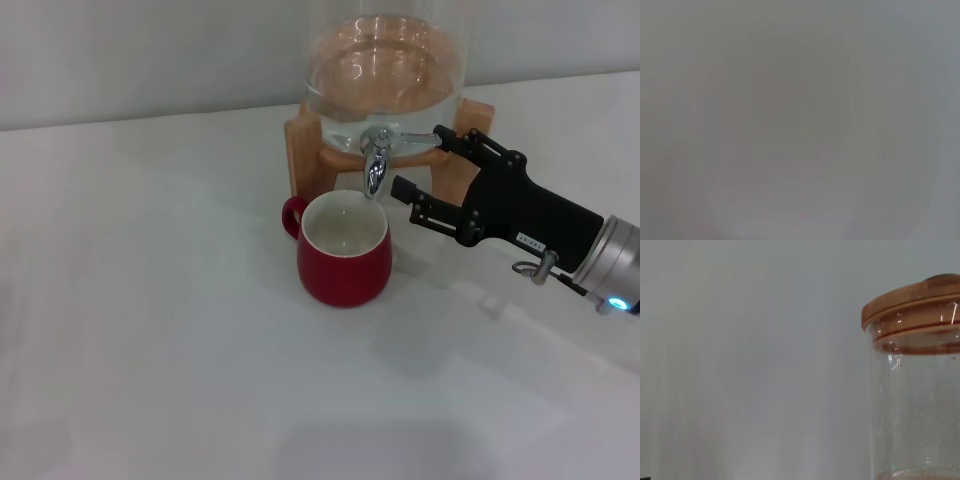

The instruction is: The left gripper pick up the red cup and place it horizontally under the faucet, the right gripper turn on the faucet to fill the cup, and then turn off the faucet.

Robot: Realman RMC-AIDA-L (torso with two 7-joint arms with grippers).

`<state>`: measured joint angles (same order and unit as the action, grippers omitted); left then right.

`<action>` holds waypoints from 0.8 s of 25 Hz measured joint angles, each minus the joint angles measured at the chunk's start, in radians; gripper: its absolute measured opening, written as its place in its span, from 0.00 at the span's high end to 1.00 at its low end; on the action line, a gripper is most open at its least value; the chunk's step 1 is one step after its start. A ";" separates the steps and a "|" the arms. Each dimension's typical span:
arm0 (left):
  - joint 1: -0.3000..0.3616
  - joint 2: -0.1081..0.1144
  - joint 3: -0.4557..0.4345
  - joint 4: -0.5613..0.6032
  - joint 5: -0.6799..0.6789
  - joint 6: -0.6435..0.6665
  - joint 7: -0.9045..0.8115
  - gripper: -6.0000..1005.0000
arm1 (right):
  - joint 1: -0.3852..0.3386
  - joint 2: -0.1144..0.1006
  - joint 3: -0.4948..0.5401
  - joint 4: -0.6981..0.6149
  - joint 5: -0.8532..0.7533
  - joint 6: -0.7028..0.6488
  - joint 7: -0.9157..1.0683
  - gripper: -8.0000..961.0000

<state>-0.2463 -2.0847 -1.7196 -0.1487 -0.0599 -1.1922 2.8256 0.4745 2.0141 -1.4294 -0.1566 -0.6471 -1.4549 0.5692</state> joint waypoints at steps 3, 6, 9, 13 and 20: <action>0.000 0.000 0.000 0.000 0.000 0.002 0.000 0.13 | -0.002 0.001 -0.006 0.000 0.001 -0.004 0.000 0.12; -0.001 0.000 0.000 0.000 0.000 0.004 0.000 0.13 | -0.003 0.001 -0.010 0.000 0.000 -0.010 0.001 0.12; -0.001 0.000 0.000 0.000 0.000 0.005 0.000 0.13 | -0.004 0.002 -0.012 0.000 -0.001 -0.018 0.001 0.12; -0.001 0.000 0.000 0.000 0.000 0.005 0.000 0.13 | -0.005 0.002 -0.013 0.000 -0.001 -0.030 0.004 0.12; -0.001 0.000 0.000 0.000 0.000 0.002 0.000 0.13 | -0.006 0.002 -0.025 0.000 -0.001 -0.045 0.013 0.12</action>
<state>-0.2470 -2.0847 -1.7196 -0.1488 -0.0598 -1.1899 2.8256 0.4684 2.0157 -1.4547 -0.1564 -0.6479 -1.4994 0.5825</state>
